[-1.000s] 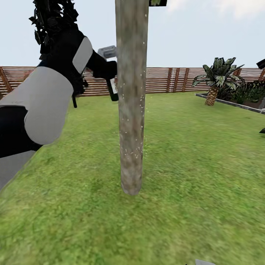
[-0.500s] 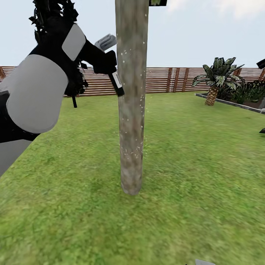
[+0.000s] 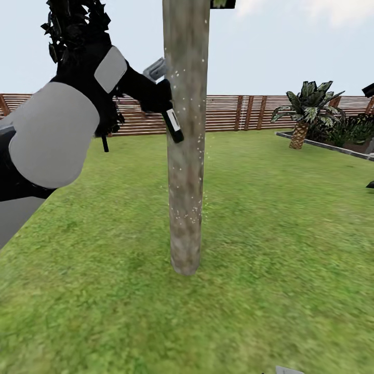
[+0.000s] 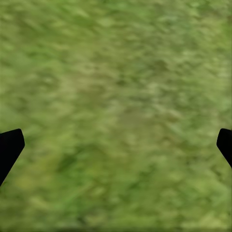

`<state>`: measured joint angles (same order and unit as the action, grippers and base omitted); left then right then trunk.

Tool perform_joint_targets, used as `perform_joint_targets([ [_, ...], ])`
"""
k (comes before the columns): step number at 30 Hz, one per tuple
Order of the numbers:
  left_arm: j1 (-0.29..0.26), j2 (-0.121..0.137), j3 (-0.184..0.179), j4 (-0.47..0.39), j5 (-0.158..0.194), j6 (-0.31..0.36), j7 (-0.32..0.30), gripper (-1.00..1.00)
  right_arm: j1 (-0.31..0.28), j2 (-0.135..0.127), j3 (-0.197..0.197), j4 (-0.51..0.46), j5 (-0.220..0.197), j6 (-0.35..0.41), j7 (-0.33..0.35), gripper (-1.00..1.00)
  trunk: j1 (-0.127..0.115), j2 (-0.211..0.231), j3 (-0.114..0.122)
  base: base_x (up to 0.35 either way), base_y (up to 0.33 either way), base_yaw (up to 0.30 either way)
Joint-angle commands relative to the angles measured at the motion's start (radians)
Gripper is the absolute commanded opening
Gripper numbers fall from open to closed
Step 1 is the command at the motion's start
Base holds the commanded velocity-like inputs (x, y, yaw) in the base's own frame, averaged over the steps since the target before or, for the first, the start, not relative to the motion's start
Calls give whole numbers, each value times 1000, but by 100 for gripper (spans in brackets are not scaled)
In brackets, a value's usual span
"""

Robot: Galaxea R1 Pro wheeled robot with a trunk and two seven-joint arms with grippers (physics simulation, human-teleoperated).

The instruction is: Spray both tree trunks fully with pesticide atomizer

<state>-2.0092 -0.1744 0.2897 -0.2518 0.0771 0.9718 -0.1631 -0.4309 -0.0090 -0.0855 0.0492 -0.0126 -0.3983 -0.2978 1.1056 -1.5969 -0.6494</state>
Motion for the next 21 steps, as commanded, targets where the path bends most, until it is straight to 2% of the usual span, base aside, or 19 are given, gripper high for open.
perform_joint_targets([
  [1, 0, 0, -3, -38, 5, 6, 2, -100, -2, 0, -8, 4, -1, -10, 3, 100, 0, 0, -1, 0, 0, 0],
  [5, 0, 0, 1, -76, 1, 7, 0, -100, -2, 0, -8, 3, -1, -10, 3, 100, 0, 0, -1, 0, 0, 0],
  [7, 0, 0, 3, -24, -1, 5, 2, -100, -2, 0, -7, 4, -1, -10, 2, 100, 0, 0, -1, 0, 0, 0],
  [10, 0, 0, 4, 119, -3, -32, 2, -100, -1, 0, -7, 4, -1, -10, 3, 100, 0, 0, -1, 0, 0, 0],
  [13, 2, 0, 6, 196, -4, -104, 2, -100, -2, 0, -7, 4, -1, -10, 3, 100, 0, 0, -1, 0, 0, 0],
  [16, 31, 0, 4, 216, -15, -145, 2, -100, -2, 0, -7, 4, 0, -10, 3, 100, 0, 0, -1, 0, 0, 0],
  [17, 53, 0, -6, 219, -78, -189, 3, -100, -2, 0, -7, 4, 0, -10, 3, 100, 0, 0, -1, 0, 0, 0],
  [18, 68, 0, -13, 223, -200, -221, 2, -100, -2, 1, -7, 5, 0, -10, 3, 100, 0, 0, -1, 0, 0, 0],
  [21, 109, 0, -15, 225, -237, -231, 0, -100, -2, 1, -7, 4, 0, -10, 3, 100, 0, 0, -1, 0, 0, 0],
])
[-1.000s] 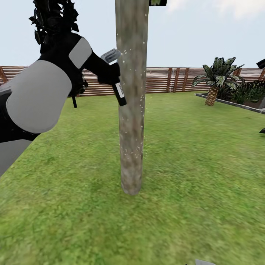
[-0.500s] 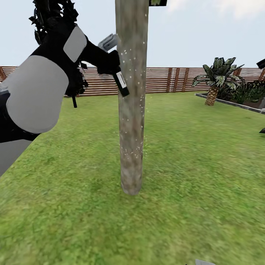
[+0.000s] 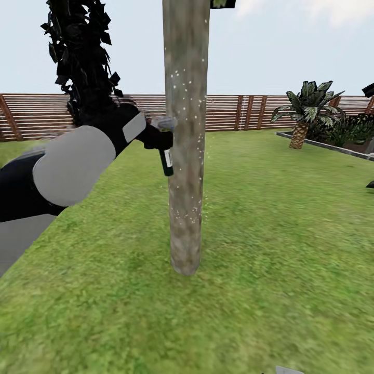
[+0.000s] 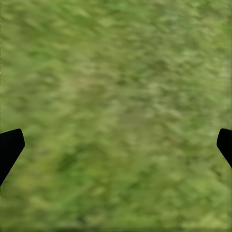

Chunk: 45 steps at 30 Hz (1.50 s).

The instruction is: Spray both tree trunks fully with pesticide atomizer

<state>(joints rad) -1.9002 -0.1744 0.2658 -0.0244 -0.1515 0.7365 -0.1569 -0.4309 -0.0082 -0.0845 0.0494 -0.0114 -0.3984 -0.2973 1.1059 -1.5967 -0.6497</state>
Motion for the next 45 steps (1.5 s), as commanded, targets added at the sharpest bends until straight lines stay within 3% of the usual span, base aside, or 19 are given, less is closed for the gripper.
perform_joint_targets([
  [1, 21, 0, 8, -2, -13, 2, -7, -100, -2, 0, -8, 4, -1, -10, 3, 100, 0, -1, -1, 0, 0, 0],
  [8, 189, 0, 8, -2, -21, -122, -9, -100, -2, -1, -8, 4, -2, -10, 3, 100, 0, -1, -1, 0, 0, 0],
  [11, 234, 0, 8, -2, -22, -173, -9, -100, -2, 3, -6, 1, -2, -11, 4, 100, 0, -1, -1, 0, 0, 0],
  [16, 330, 0, 8, 0, -22, -211, -10, -100, -2, 23, -10, -99, -6, -15, 4, 100, 0, -1, -1, 0, 0, 0],
  [17, 388, 0, 8, 0, -22, -261, -10, -100, -2, 24, -10, -105, -7, -15, 4, 100, 0, -1, -1, 0, 0, 0],
  [22, 552, 0, 9, 0, -22, -436, -10, -100, -2, 22, -12, -96, -12, -16, 1, 100, 0, -1, -1, 0, 0, 0],
  [26, 615, 0, 9, 0, -22, -496, -9, -100, -2, 22, -12, -77, -11, -15, 0, 100, 0, -1, -1, 0, 0, 0],
  [32, 816, 0, 7, -5, -30, -676, -10, -100, -2, 21, -11, -46, -6, -15, 1, 100, 0, -1, -1, 0, 0, 0],
  [33, 833, 0, 6, -6, -30, -716, -10, -100, -2, 20, -11, -45, -6, -16, 1, 100, 0, -1, -1, 0, 0, 0],
  [37, 849, 0, 5, -6, -31, -770, -10, -100, -2, 20, -11, -45, -5, -16, 1, 100, 0, -1, -1, 0, 0, 0],
  [45, 854, 0, 4, -7, -32, -779, -10, -100, -2, 21, -10, -42, -5, -13, 3, 100, 0, -1, -1, 88, 179, 0],
])
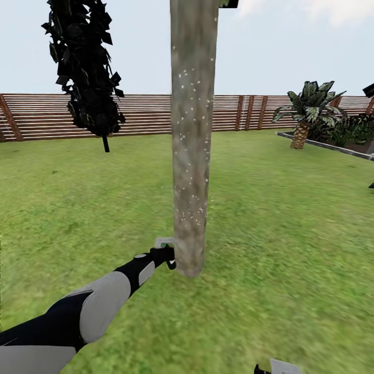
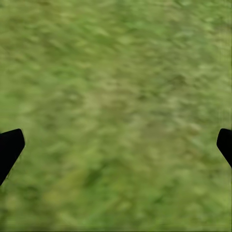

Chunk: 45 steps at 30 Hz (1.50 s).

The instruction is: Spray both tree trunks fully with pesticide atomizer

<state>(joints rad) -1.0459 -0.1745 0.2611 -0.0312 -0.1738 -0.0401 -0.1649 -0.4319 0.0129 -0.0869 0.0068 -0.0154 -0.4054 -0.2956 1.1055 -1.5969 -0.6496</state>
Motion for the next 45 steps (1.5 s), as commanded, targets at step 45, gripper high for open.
perform_joint_targets([
  [45, 0, 0, 7, 2, -7, 5, -2, -100, -1, 4, -6, 2, -1, -6, 1, 100, 0, 0, -1, 38, 345, -167],
])
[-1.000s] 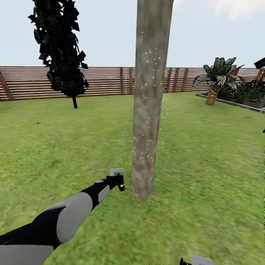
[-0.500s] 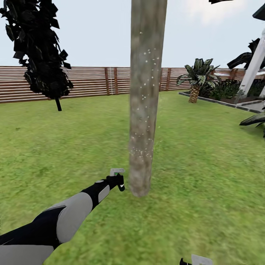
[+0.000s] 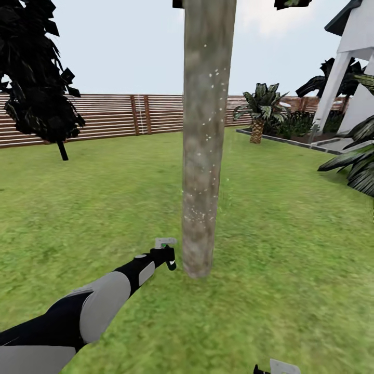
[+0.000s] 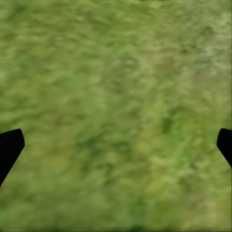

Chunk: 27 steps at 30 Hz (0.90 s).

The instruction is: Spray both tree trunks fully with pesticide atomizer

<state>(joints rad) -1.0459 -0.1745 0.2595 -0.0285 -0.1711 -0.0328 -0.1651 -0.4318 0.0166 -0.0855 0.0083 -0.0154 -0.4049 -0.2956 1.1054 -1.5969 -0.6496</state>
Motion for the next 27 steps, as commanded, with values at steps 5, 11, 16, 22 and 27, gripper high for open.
perform_joint_targets([
  [5, 1, 0, 9, 0, -10, -3, -2, -100, -1, 0, -7, 1, -1, -6, 1, 100, 0, 0, -1, 169, 350, -104],
  [11, 12, 0, 9, 0, -10, -3, -2, -100, -1, 1, -7, 1, -1, -6, 3, 100, 0, 0, -1, 23, 350, -278],
  [16, 15, 0, 9, 0, -10, -3, -2, -100, -1, 1, -7, 1, -1, -5, 3, 100, 0, 0, -3, 1, 350, -274],
  [22, 15, 0, 9, 0, -10, -3, -2, -100, -1, 1, -7, 1, -1, -5, 2, 100, 0, 0, -11, 0, 350, -201],
  [27, 15, 0, 9, -1, -10, -3, -2, -100, -1, 1, -7, 1, -1, -5, 2, 100, 0, 0, -18, 0, 350, -190],
])
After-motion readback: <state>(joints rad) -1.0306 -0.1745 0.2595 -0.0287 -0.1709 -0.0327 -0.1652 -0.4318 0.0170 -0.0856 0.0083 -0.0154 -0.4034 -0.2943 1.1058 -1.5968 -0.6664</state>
